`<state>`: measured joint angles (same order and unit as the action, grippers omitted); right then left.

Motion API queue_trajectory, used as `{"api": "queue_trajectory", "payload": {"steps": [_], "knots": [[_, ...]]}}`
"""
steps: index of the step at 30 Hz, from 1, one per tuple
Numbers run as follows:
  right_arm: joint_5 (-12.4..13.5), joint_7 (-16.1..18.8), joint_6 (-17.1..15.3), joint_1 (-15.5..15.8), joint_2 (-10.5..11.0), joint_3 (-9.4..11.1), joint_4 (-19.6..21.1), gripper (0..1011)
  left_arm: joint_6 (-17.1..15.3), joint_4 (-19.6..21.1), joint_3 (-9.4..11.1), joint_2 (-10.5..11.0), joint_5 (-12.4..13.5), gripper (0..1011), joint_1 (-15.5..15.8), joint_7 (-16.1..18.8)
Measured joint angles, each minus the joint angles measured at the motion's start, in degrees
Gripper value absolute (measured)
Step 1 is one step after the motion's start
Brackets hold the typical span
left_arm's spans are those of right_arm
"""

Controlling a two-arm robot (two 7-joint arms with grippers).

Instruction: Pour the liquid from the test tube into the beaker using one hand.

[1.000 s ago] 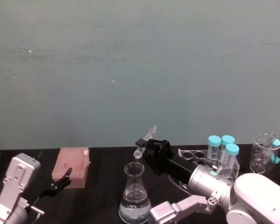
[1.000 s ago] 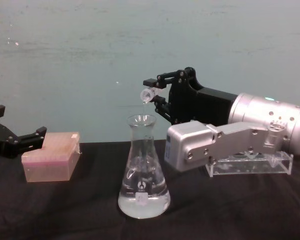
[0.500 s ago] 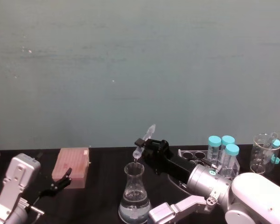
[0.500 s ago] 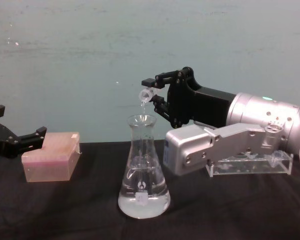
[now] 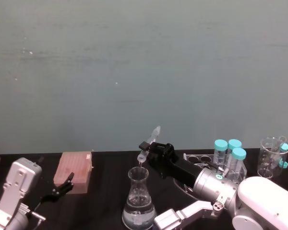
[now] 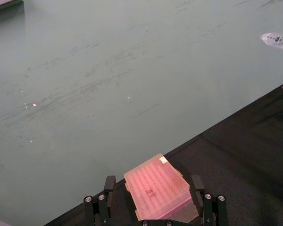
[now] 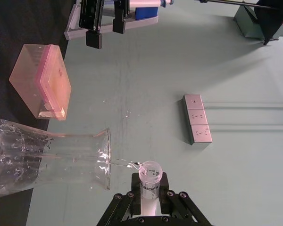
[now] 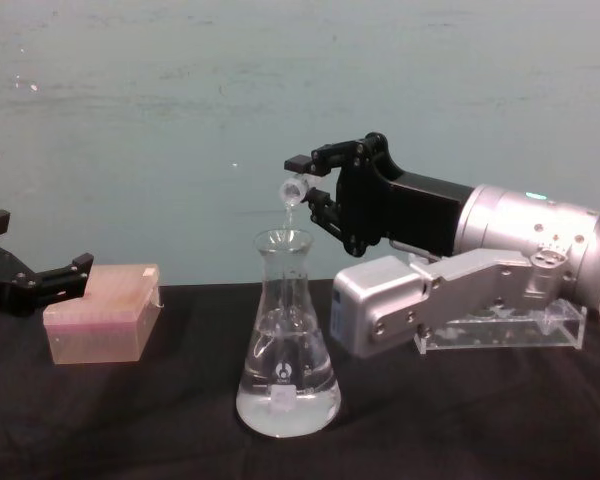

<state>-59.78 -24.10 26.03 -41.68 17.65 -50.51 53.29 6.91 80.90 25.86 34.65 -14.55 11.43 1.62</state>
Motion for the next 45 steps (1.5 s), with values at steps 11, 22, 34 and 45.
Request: {"api": "queue_trajectory", "payload": {"steps": [11, 22, 34, 45], "knots": [[-1.02, -1.15, -0.16, -0.54, 0.21, -0.99, -0.43, 216, 0.0, 0.0, 0.0, 0.0, 0.0, 1000, 0.0, 0.0], [-1.3, -1.67, -0.52, -0.72, 0.56, -1.42, -0.32, 216, 0.0, 0.0, 0.0, 0.0, 0.0, 1000, 0.0, 0.0], [17.42, 14.57, -0.2, 4.28, 0.7, 7.45, 7.14, 216, 0.0, 0.0, 0.0, 0.0, 0.0, 1000, 0.0, 0.0], [42.44, 38.71, -9.8, 6.87, 0.23, 18.65, 11.38, 216, 0.0, 0.0, 0.0, 0.0, 0.0, 1000, 0.0, 0.0]]}}
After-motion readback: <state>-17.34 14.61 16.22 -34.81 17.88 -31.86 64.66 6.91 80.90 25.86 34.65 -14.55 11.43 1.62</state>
